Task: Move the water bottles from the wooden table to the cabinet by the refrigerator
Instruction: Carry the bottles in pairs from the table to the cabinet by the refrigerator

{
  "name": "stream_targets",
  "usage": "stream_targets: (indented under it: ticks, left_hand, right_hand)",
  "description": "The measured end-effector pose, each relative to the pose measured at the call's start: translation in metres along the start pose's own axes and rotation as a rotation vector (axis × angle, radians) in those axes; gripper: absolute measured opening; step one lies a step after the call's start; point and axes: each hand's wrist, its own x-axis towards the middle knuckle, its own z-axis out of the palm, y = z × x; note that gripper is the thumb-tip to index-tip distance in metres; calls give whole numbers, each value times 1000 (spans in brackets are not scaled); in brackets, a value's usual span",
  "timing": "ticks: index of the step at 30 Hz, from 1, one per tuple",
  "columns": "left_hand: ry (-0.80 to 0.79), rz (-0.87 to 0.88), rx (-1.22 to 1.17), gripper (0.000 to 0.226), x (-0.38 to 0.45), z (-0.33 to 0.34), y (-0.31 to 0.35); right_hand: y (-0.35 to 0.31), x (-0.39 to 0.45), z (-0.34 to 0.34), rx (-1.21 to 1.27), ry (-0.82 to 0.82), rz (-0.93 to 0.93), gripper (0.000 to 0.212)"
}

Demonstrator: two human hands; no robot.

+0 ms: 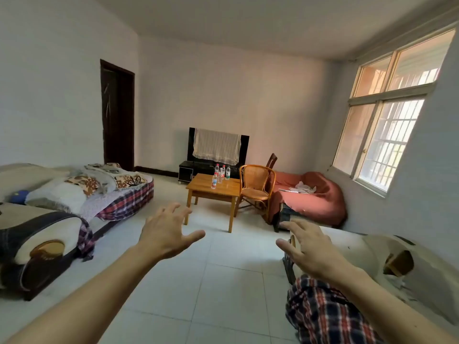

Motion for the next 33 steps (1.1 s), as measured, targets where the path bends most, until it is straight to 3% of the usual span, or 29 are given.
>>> stream_targets:
  ticks: [9, 20, 33]
  left_hand:
    - [22, 7, 123, 87, 103, 36, 34]
    - [-28, -69, 165, 83, 224, 89, 48]
    - [-25, -43, 75, 75, 406, 148, -30]
  right_hand:
    - [68, 97, 25, 112, 63, -44, 60]
    - [134, 225, 64, 153, 4, -34, 63]
    - [129, 409, 118, 9, 5, -70, 63]
